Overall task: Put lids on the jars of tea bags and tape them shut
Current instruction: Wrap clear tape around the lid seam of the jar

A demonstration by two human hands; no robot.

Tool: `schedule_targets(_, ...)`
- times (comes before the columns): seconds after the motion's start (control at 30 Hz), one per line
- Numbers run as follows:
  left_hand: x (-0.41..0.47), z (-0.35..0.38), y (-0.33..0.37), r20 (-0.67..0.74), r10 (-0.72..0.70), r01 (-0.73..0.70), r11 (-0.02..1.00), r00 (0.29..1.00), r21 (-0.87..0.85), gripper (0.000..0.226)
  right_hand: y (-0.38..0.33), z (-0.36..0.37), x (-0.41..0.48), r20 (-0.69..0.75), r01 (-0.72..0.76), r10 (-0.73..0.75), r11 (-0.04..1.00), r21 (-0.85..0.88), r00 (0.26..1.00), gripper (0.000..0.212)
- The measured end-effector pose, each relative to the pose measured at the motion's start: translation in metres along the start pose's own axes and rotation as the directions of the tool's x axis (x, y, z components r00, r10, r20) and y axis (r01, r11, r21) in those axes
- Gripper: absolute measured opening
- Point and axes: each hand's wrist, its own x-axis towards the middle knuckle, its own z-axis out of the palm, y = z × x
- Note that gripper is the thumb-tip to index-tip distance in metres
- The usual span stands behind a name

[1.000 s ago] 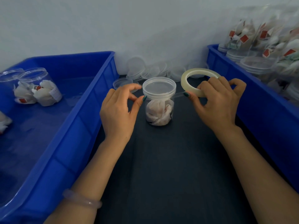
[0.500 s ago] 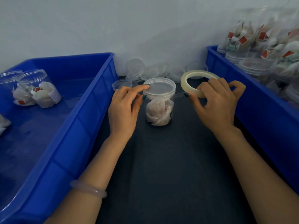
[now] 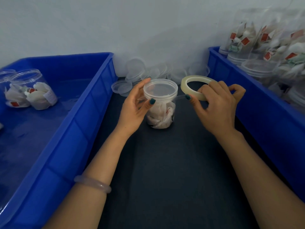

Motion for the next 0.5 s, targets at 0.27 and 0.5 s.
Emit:
schedule_targets(0.27,0.006,-0.009,-0.013,0.027,-0.096,0.1,0.976,0.995,-0.193,0.036,-0.002,0.001,0.0,0.045,-0.04,0.038,0.998,0.051,0.998,0.046)
schedule_targets(0.5,0.022,-0.004,0.009,-0.183,-0.248,0.208,0.955,0.951,-0.213,0.043,-0.003,-0.001,0.001,0.056,-0.041,0.038,0.998,0.05,0.998,0.05)
